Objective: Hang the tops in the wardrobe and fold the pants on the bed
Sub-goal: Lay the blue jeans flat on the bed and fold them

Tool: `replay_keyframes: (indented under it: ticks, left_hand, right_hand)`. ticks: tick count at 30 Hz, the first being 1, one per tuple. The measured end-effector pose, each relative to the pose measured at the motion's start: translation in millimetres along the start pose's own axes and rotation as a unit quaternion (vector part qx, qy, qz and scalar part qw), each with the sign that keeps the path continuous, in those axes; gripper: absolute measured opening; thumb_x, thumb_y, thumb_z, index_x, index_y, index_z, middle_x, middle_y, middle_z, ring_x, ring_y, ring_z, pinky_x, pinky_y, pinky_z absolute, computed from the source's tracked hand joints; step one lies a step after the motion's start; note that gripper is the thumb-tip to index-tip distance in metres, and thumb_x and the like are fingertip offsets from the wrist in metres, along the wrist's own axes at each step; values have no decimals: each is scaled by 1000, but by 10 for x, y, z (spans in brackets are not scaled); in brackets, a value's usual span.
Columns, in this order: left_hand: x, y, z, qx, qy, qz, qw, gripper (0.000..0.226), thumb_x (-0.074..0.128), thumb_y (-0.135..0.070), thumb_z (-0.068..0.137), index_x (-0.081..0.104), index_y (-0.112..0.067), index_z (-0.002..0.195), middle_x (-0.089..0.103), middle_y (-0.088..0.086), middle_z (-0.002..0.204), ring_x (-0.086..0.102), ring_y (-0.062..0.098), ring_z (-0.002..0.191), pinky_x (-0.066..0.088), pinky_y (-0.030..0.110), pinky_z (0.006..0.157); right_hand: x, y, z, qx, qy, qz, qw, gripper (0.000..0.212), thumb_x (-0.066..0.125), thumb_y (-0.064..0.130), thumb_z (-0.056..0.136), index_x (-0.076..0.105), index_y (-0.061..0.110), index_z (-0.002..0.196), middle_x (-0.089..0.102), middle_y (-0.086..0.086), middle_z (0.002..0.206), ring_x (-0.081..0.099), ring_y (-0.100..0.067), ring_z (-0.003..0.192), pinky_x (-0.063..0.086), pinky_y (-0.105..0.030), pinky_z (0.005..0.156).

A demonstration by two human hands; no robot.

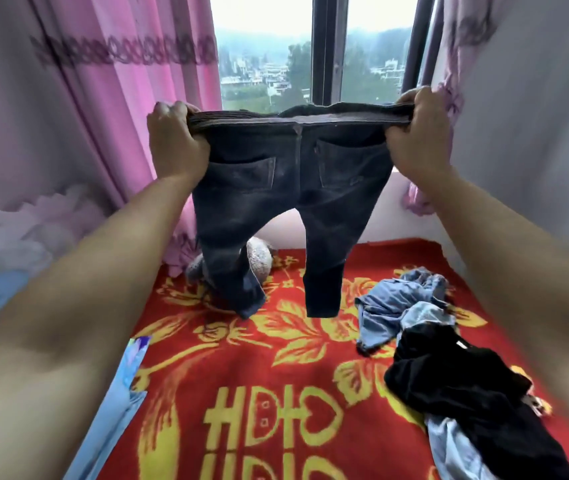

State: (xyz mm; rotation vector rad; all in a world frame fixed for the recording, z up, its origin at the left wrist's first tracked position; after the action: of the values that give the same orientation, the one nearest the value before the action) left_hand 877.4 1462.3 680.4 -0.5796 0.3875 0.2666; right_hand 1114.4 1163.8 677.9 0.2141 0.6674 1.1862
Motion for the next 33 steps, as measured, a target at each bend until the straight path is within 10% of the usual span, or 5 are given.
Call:
replay_keyframes:
  ticks: [8,19,26,33]
  left_hand:
    - [631,1187,-2380,-57,210,102,971,34,57,-9,76,69,-18,107,59,13,108,49,36,108,46,41,79]
    - [864,2355,-5955,-5,549,251,797,30,57,-14,85,72,-29,107,65,-2,106,53,26,105,38,36,82]
    - [729,2632,-7568,112,665,299,675,22,51,-9,87,61,-18,105,59,5,111,51,29,108,36,38,82]
    - [871,3051,-8664,28,784,284,550,32,51,-12,92,52,-16,123,57,8,123,47,30,119,46,40,88]
  right_hand:
    - [480,-847,-2228,121,186,-70,973,32,63,3,72,64,1,104,62,-22,103,59,-37,98,39,-32,88]
    - [646,-1818,-6177,134,594,-270,746,21,59,15,88,61,17,109,54,-10,112,65,-40,93,51,-45,73]
    - [454,-2041,-7714,117,667,-298,672,22,61,12,86,57,15,108,47,-10,109,60,-35,89,39,-37,58]
    - [537,-2419,-8750,149,750,-303,568,32,56,14,93,54,14,124,42,-13,120,52,-34,107,48,-42,75]
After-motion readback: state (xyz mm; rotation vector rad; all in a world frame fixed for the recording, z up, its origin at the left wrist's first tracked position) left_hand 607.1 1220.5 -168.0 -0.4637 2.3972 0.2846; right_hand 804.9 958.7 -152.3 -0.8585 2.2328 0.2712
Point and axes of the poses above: each hand's wrist, its own z-axis towards the middle knuckle, its own x-axis out of the palm, y = z × x, the point moved 8 cm from there along z, towards the middle knuckle
